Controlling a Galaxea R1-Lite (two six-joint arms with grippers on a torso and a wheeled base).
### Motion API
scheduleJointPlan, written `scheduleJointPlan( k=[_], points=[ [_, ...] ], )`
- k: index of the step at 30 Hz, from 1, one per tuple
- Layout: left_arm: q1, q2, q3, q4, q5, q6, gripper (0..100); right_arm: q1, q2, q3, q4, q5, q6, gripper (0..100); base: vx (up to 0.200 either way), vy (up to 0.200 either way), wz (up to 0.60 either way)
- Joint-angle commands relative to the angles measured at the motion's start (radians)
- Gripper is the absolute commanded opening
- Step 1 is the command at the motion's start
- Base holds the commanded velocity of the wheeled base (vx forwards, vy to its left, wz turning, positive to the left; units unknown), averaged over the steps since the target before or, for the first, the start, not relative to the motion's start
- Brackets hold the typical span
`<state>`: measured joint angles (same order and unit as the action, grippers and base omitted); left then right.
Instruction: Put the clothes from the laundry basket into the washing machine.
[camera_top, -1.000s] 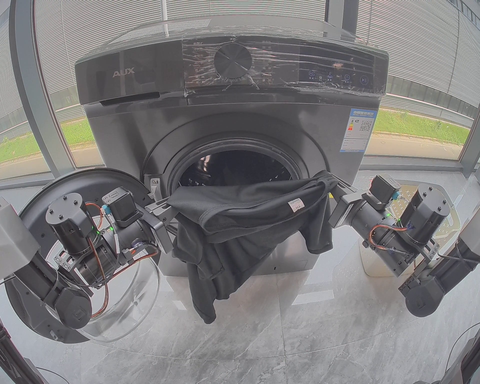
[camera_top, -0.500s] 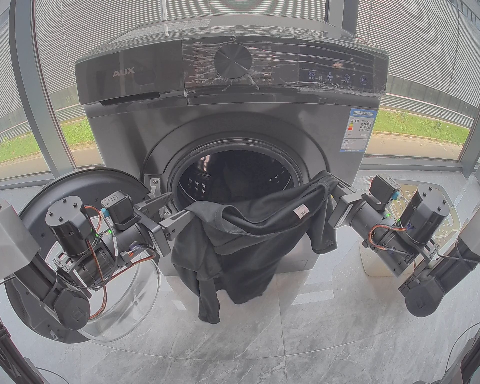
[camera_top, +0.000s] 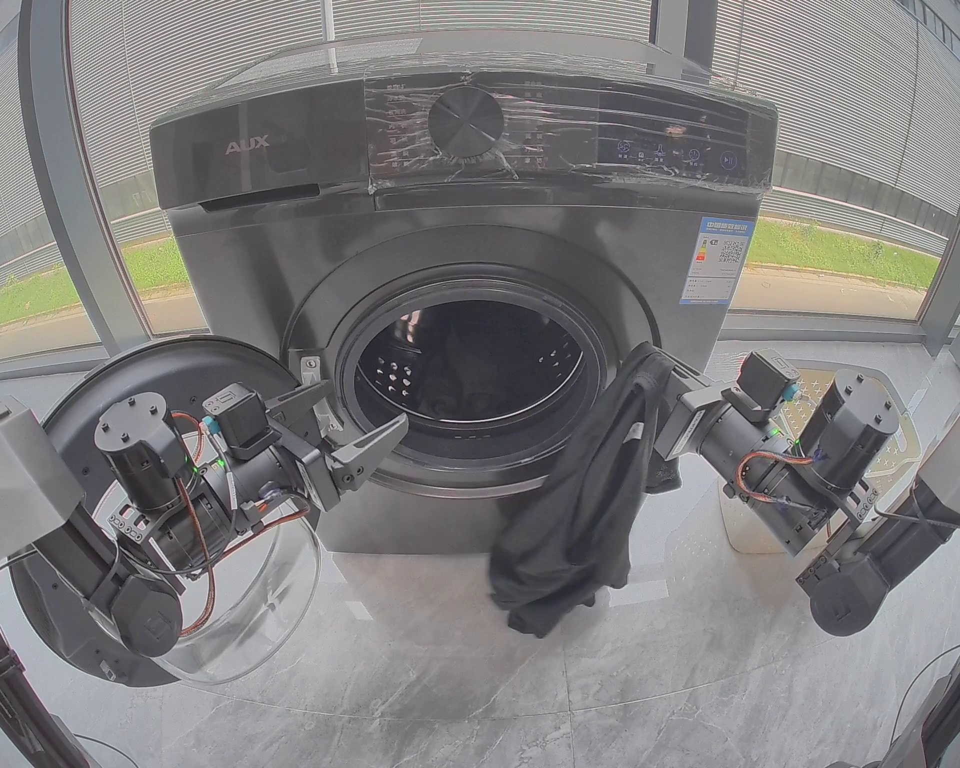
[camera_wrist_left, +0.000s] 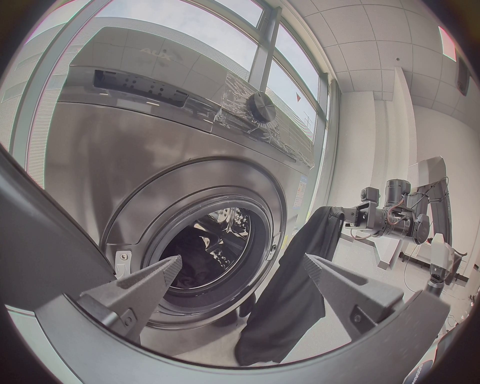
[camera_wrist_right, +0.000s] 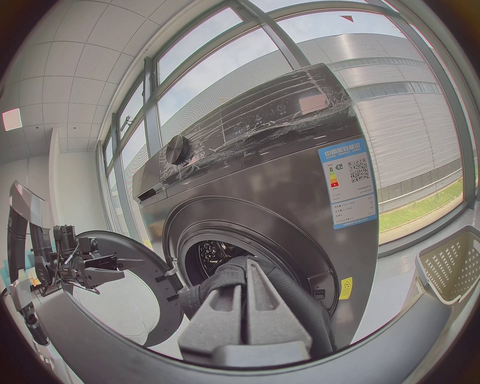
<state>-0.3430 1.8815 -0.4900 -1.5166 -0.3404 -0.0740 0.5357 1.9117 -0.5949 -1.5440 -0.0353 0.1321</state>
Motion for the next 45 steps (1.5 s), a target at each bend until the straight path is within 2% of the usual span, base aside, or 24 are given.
scheduleJointPlan(
  k=[1,10,15,17,21,23,28,33,45],
  points=[
    [-0.001,0.011,0.004,-0.001,0.000,0.000,100,0.003,0.000,0.000,-0.001,0.000,0.000,0,0.000,0.000,0.00],
    [-0.013,0.048,0.033,-0.001,0.000,0.008,100,0.023,0.000,-0.006,-0.001,-0.001,0.000,0,0.000,0.000,0.00],
    [-0.062,0.110,0.093,-0.002,-0.005,0.016,100,0.059,0.000,-0.059,0.015,-0.023,-0.002,0,0.000,0.000,0.00],
    [-0.065,0.151,0.100,-0.002,-0.023,0.020,100,0.066,0.006,-0.091,0.021,-0.023,-0.003,0,0.000,0.000,0.00],
    [-0.064,0.229,0.082,-0.002,-0.042,0.063,100,0.081,0.020,-0.157,0.051,-0.015,-0.005,0,0.000,0.000,0.00],
    [-0.065,0.254,0.064,-0.002,-0.043,0.073,100,0.095,0.020,-0.177,0.073,-0.012,-0.006,0,0.000,0.000,0.00],
    [-0.087,0.288,0.048,-0.002,-0.049,0.074,100,0.150,0.018,-0.212,0.119,-0.001,-0.006,0,0.000,0.000,0.00],
    [-0.097,0.315,0.034,-0.002,-0.048,0.088,100,0.185,0.020,-0.250,0.145,0.000,-0.006,0,0.000,0.000,0.00],
    [-0.091,0.366,-0.061,-0.001,-0.020,0.086,100,0.202,0.038,-0.269,0.144,-0.001,-0.006,0,0.000,0.000,0.00]
  ],
)
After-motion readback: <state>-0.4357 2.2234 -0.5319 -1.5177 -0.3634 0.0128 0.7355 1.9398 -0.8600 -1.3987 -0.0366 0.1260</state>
